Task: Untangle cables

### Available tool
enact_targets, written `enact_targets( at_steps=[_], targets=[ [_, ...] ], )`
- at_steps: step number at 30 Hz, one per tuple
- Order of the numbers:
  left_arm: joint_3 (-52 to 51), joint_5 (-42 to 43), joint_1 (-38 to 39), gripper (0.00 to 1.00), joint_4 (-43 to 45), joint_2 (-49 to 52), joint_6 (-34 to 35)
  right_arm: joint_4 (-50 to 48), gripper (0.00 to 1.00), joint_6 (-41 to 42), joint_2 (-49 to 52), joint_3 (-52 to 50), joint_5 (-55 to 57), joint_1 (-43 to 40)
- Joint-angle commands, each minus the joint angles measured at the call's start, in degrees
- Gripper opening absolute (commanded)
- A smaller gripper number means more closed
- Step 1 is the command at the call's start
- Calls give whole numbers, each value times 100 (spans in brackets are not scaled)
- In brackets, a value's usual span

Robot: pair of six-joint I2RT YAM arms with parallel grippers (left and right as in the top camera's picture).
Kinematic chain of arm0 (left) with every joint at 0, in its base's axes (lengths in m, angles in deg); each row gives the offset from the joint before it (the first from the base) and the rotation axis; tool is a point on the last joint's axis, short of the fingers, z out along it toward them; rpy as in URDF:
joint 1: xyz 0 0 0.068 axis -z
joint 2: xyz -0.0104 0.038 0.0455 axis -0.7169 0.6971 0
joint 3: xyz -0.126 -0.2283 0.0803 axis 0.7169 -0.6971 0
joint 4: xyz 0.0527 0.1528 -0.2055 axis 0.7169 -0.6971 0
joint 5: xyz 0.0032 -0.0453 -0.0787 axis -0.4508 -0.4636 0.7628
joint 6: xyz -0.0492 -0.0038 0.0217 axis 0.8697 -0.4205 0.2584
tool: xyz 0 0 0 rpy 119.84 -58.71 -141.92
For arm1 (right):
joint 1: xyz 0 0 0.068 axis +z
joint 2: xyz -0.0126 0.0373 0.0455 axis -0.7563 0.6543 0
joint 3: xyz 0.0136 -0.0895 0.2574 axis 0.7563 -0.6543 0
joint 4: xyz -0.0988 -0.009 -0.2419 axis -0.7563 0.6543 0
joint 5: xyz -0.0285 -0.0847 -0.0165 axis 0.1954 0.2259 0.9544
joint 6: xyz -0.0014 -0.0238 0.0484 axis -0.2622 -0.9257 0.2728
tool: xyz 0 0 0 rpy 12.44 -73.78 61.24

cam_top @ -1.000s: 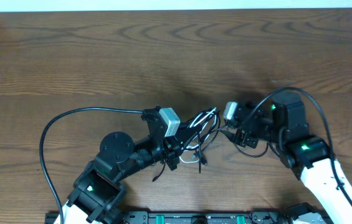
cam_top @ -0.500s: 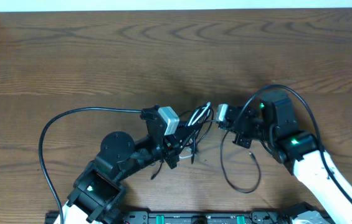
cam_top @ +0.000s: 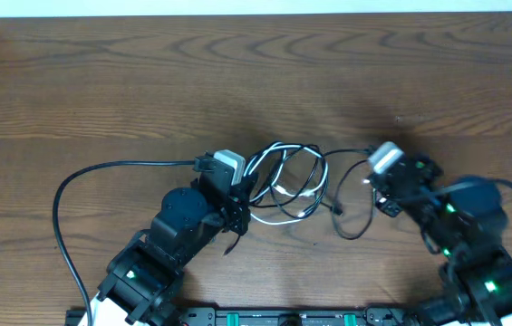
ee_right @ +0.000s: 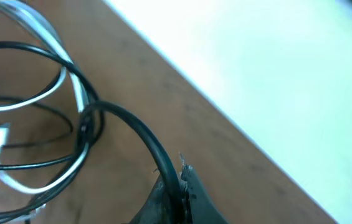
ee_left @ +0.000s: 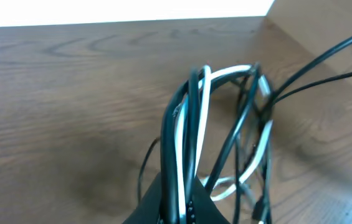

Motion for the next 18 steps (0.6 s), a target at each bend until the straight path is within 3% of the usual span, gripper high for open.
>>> enact_targets(
  at_steps=[1,13,15,18],
  targets=[
    [101,-284,-20,8,-7,-66,50,70,1,343,-291,42,330,-236],
    [101,-372,-20,8,-129,-68,52,769,3,1506,-319,42,1045,-929],
    [101,-367,-20,8,-127,-68,55,876,16,1871,-319,42,1080,-984],
    [101,-365,-20,8,-129,-68,55,1025,23,2371,-319,42,1078,-1001]
  ],
)
